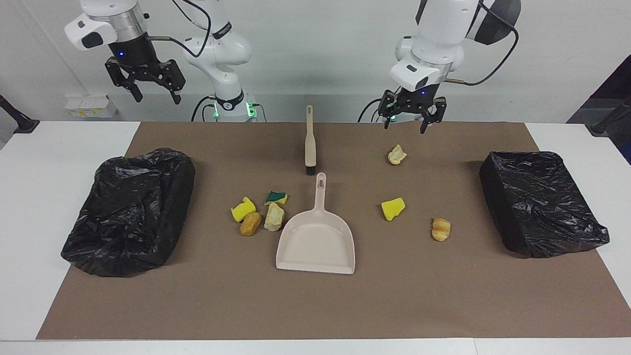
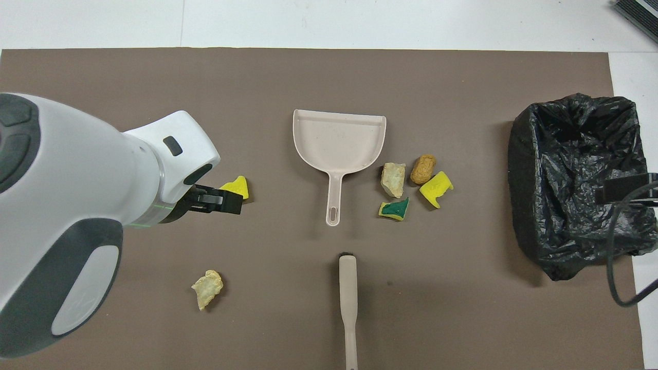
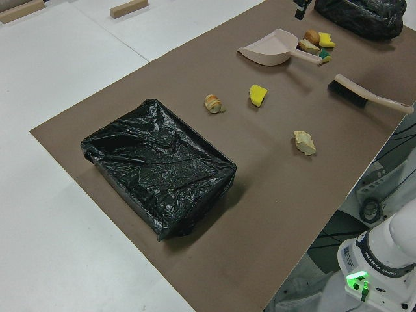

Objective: Sweep and dump trash in bin

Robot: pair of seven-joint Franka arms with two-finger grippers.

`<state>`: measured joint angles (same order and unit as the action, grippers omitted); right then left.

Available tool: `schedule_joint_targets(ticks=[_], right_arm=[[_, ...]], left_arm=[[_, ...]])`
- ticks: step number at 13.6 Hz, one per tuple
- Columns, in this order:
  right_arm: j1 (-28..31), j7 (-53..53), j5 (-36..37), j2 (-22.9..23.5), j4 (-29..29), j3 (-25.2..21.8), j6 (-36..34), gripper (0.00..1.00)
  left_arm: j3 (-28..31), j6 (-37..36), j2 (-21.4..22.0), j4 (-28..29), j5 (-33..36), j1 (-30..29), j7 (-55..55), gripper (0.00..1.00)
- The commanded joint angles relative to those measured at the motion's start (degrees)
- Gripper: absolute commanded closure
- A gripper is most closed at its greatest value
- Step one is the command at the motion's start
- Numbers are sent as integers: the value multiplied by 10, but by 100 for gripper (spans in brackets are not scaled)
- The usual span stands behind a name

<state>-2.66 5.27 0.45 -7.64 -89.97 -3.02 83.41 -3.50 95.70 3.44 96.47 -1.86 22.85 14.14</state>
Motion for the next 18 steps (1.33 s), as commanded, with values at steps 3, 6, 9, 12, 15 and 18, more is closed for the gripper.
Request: schedule_joint_targets(ticks=[3, 6, 9, 12, 15, 18], right_arm=[[6, -19, -4, -16, -19, 1, -1, 0], [6, -19, -4, -16, -23, 1, -3, 0], [8, -20, -4, -26, -36, -1, -2, 0], [8, -20, -4, -26, -37, -1, -2, 0], [8, -20, -4, -26, -37, -1, -3, 0], [8, -20, -4, -26, -37, -1, -4, 0]], left_arm=[[5, 27, 38, 77, -2, 75, 75, 0], [5, 81, 82, 172, -2, 151, 157, 0], [4, 111, 83, 218, -2, 223, 217, 0], [4, 164, 91, 268, -17, 280, 278, 0], [4, 264, 45, 323, -18, 356, 338, 0], [3, 322, 32, 360, -18, 397, 353, 0]])
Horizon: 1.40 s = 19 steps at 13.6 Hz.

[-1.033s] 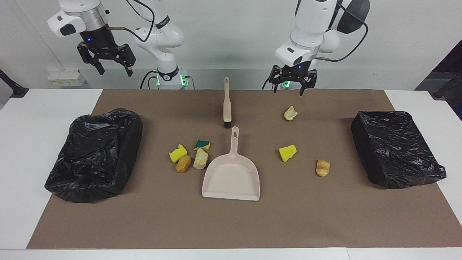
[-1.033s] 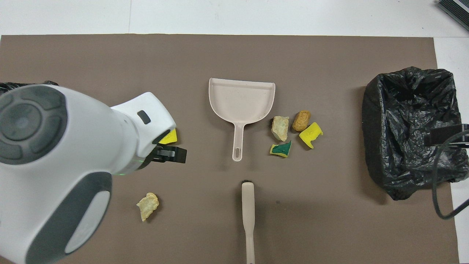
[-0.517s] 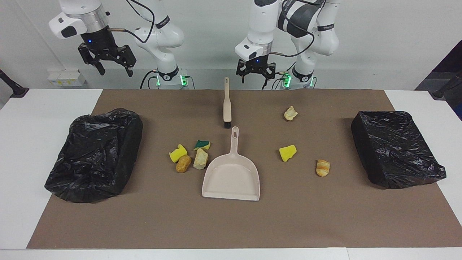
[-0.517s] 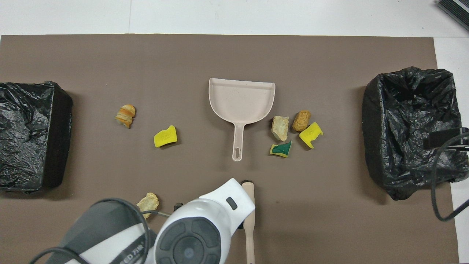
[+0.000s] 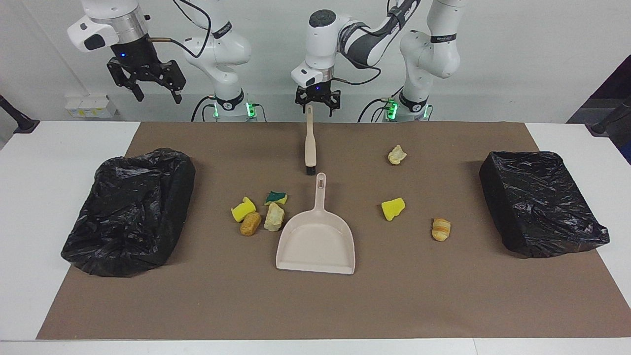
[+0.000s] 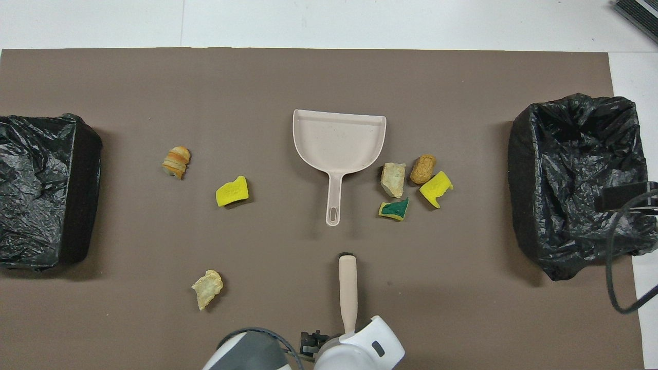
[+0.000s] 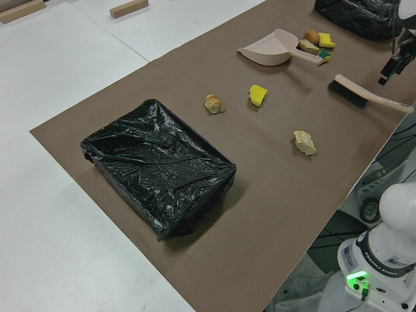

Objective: Sweep and dump trash in bin

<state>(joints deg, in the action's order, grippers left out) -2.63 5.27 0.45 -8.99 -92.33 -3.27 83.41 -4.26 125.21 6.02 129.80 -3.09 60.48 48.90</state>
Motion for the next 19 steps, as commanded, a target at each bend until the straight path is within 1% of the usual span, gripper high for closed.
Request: schedule_joint_targets(ticks=[1, 3, 5, 6, 7, 9, 10, 11, 12, 13, 14, 15, 16, 18, 19], right_arm=[[8, -20, -4, -13, -14, 2, -4, 0], [8, -20, -4, -13, -14, 2, -4, 0], [8, -20, -4, -13, -14, 2, -4, 0], [8, -20, -4, -13, -14, 2, -4, 0], [8, -20, -4, -13, -14, 2, -4, 0], [7, -19, -4, -13, -14, 2, -4, 0], [8, -19, -4, -13, -14, 2, -4, 0], [8, -19, -4, -13, -14, 2, -4, 0], [8, -19, -4, -13, -14, 2, -4, 0], [8, -19, -4, -13, -14, 2, -4, 0], [8, -19, -4, -13, -14, 2, -4, 0], [8, -19, -4, -13, -14, 2, -4, 0], [7, -19, -4, -13, -14, 2, -4, 0], [7, -19, -4, -13, -14, 2, -4, 0], [8, -19, -4, -13, -14, 2, -4, 0]], left_arm=[[11, 29, 0, 28, -6, 24, 1, 0], [11, 49, -14, 32, -6, 34, 1, 0], [12, 75, -65, 31, -6, 54, 2, 2], [12, 99, -74, 30, -6, 51, 4, 4], [12, 97, -74, 30, -6, 51, 5, 11], [12, 96, -74, 30, -7, 50, 5, 20], [14, 95, -75, 29, -6, 50, 5, 23], [14, 94, -74, 29, -6, 49, 5, 29], [14, 85, -74, 27, -6, 49, 6, 32], [16, 71, -71, 23, -5, 46, 6, 45], [17, 52, -71, 17, 0, 33, 4, 53], [17, 37, -67, 13, 2, 29, 3, 65], [18, 30, -64, 12, 2, 28, 0, 80], [18, 28, -64, 8, 3, 24, 0, 96], [19, 15, -60, 5, 3, 24, 0, 100]])
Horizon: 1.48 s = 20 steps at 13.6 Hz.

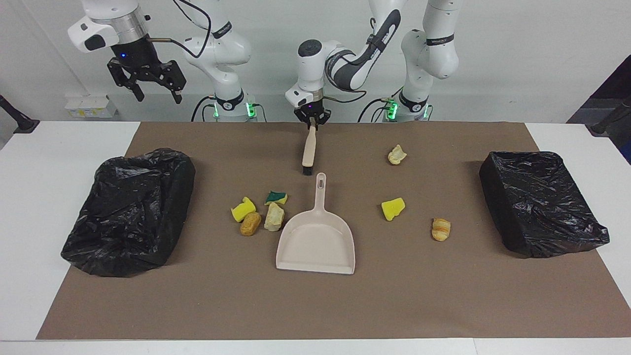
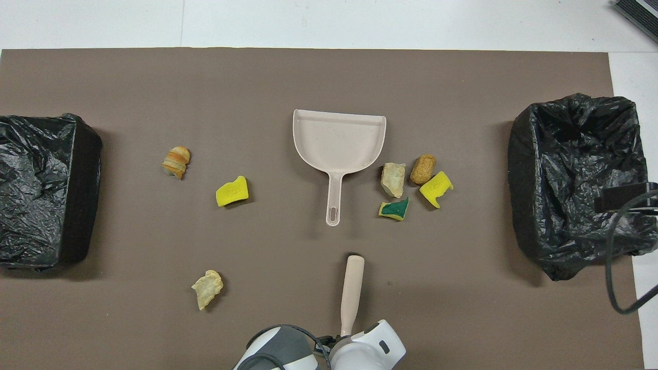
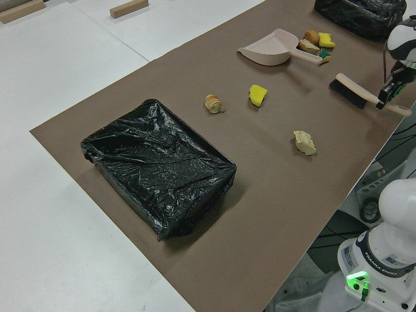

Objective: Sweep and dump trash in bin

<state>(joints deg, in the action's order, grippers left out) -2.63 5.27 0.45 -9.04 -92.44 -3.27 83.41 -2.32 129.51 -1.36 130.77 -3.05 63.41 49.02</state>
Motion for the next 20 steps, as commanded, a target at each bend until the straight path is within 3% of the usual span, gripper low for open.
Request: schedule_joint_targets(ticks=[1, 6, 9, 11, 13, 15, 17, 20], right_arm=[[8, -19, -4, -12, -12, 2, -4, 0], [5, -10, -5, -5, -14, 2, 4, 0], [-7, -8, -14, 23, -26, 7, 45, 0], [-41, 11, -14, 64, -25, 8, 90, 0], [-89, 86, -14, 116, -16, 8, 129, 0], [-125, 148, -15, 162, -9, 9, 183, 0], [-178, 210, -16, 213, -9, 8, 247, 0], [-221, 303, -18, 277, 10, 9, 312, 0]], left_arm=[[-1, -63, 26, -13, 5, -12, -2, 100], [0, -195, 80, -21, 53, -77, -39, 100], [0, -245, 94, -24, 78, -182, -117, 100], [0, -236, 94, -29, 96, -274, -198, 100], [-1, -211, 67, -56, 96, -352, -275, 100], [-1, -135, 37, -74, 96, -422, -324, 100], [-1, -85, 18, -83, 96, -476, -443, 100], [-1, -91, -29, -154, 97, -555, -544, 100]])
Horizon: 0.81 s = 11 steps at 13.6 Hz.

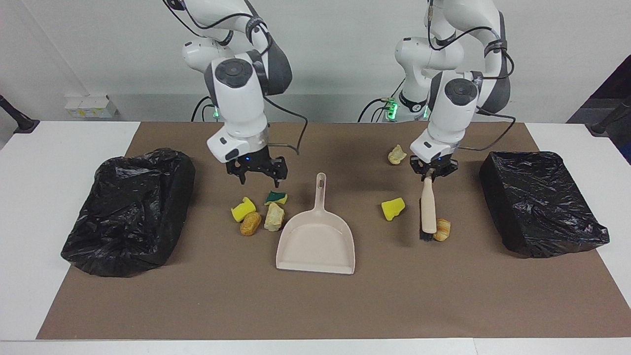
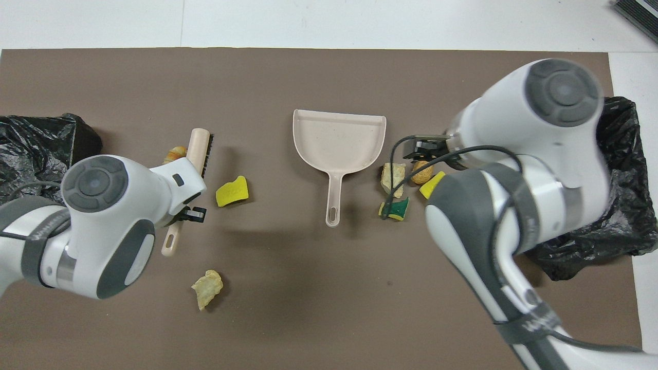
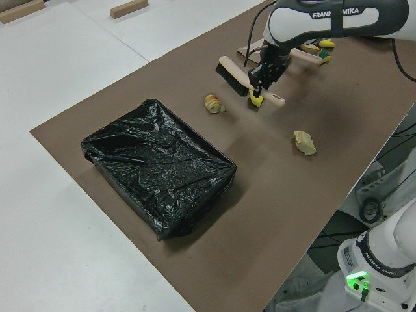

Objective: Sweep and dump trash in bin
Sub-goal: 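Lift the brush with the left gripper while the right gripper grasps the dustpan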

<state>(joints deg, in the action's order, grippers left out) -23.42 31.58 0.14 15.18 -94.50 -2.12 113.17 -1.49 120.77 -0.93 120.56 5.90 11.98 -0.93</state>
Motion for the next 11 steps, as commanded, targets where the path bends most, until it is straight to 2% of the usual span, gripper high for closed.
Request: schedule_joint_targets(ticks=[1, 4, 6, 11], right_arm=[[-32, 58, -11, 49, 38, -3, 17, 0], [-80, 72, -12, 94, 52, -3, 55, 0], [-105, 86, -14, 104, 40, -3, 90, 0], [-109, 77, -31, 92, -12, 2, 84, 0]], left_arm=[[-9, -5, -41, -64, 8, -58, -74, 100], [-8, -5, -50, -66, 7, -122, -215, 100], [-8, -5, -69, -66, 23, -143, -261, 100], [-11, -9, -59, -36, 31, -121, -264, 100]])
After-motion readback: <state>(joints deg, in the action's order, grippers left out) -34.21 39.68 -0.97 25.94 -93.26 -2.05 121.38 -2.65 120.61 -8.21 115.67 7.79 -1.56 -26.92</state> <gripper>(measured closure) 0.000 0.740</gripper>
